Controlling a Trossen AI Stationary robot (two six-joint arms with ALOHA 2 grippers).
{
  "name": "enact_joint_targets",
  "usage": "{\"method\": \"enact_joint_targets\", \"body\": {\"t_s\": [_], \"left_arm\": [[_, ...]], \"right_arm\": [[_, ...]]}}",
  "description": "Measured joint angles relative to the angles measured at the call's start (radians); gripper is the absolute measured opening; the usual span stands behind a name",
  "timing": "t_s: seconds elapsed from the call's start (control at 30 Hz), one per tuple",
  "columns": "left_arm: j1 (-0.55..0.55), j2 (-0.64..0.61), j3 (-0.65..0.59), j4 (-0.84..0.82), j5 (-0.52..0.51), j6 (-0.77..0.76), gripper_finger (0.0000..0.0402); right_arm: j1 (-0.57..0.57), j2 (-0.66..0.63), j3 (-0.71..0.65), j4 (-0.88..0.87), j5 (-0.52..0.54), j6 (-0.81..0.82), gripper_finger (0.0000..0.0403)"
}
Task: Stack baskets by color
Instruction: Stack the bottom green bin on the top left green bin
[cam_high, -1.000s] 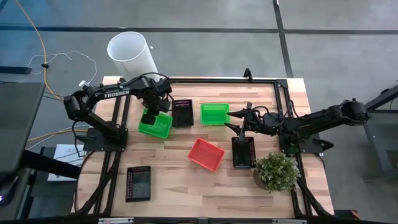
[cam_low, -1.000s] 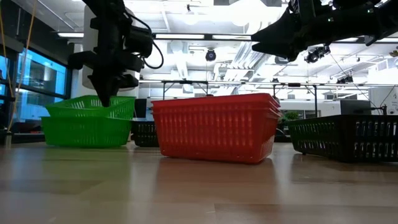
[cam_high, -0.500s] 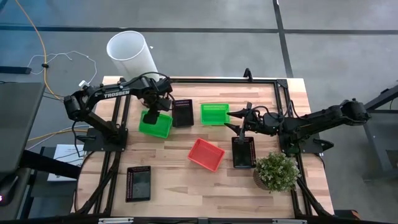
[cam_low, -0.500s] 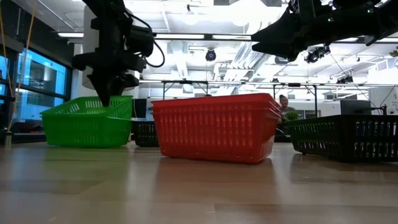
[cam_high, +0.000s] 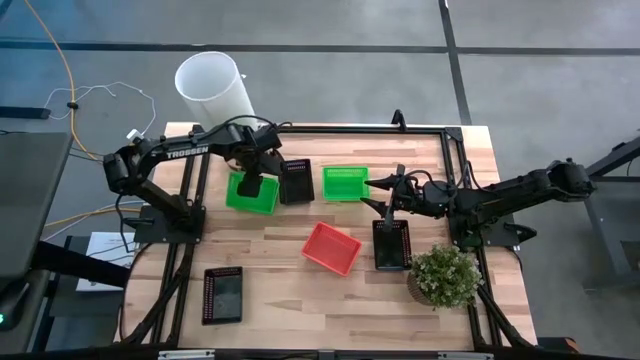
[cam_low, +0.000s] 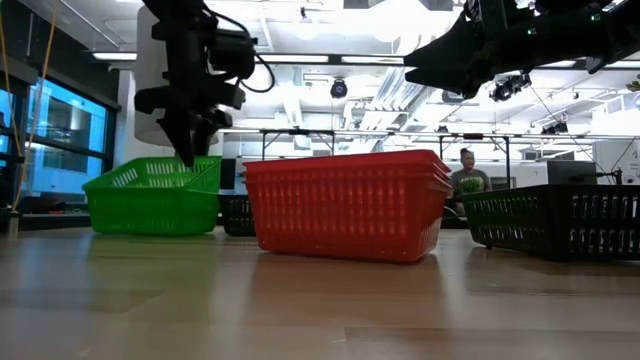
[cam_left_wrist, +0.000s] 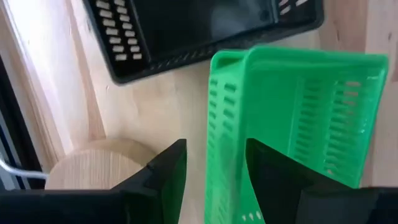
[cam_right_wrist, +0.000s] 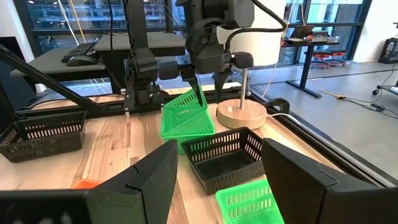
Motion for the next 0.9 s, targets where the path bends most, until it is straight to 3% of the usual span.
{"method": "enact_joint_targets", "body": {"t_s": [0.37, 0.73, 0.9], "left_arm": [[-0.064, 0.000, 0.000, 0.004, -0.010, 0.026, 0.0152], [-0.133, 0.000, 0.000, 0.113, -0.010, 0.070, 0.0152], [-0.156, -0.005, 0.000, 0.123, -0.059, 0.088, 0.0152]], "right_arm": [[0.000, 0.000, 0.000, 0.000, 0.000, 0.000, 0.0220], [0.000, 0.000, 0.000, 0.000, 0.000, 0.000, 0.0220], [0.000, 0.000, 0.000, 0.000, 0.000, 0.000, 0.0220]]}}
